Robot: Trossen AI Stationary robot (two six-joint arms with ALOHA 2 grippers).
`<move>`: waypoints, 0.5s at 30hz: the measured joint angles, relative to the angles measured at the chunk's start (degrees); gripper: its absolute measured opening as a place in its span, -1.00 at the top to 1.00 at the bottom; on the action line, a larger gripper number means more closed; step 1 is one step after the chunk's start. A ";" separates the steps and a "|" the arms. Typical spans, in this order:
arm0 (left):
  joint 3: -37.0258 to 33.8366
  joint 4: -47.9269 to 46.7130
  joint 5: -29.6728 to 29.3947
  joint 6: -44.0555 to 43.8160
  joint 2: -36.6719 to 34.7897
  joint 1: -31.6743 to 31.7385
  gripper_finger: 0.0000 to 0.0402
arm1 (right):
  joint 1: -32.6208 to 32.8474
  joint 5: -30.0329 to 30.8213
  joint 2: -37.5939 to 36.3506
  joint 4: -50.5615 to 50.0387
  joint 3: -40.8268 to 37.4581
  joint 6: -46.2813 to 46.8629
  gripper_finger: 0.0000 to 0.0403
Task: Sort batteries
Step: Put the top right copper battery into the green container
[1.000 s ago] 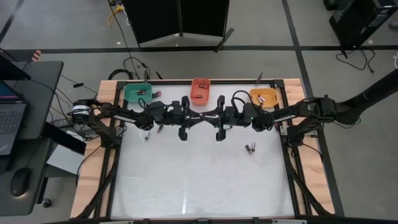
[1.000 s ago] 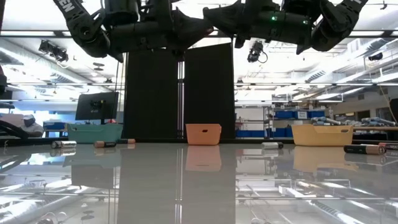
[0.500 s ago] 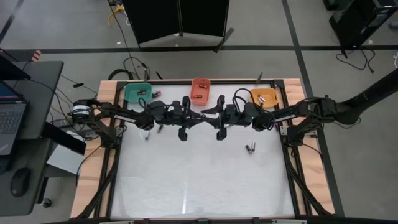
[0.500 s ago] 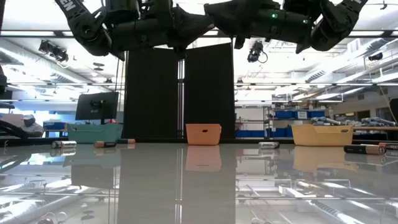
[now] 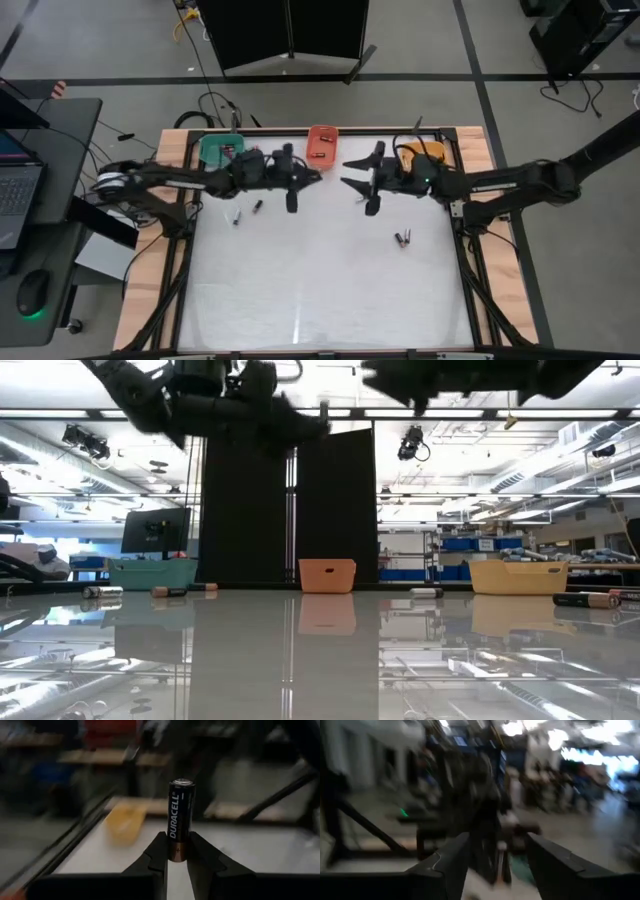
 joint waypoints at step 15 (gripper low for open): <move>12.39 -78.92 -18.60 -0.75 -11.46 19.04 0.74 | 0.27 11.70 1.34 -22.36 -0.07 3.28 0.36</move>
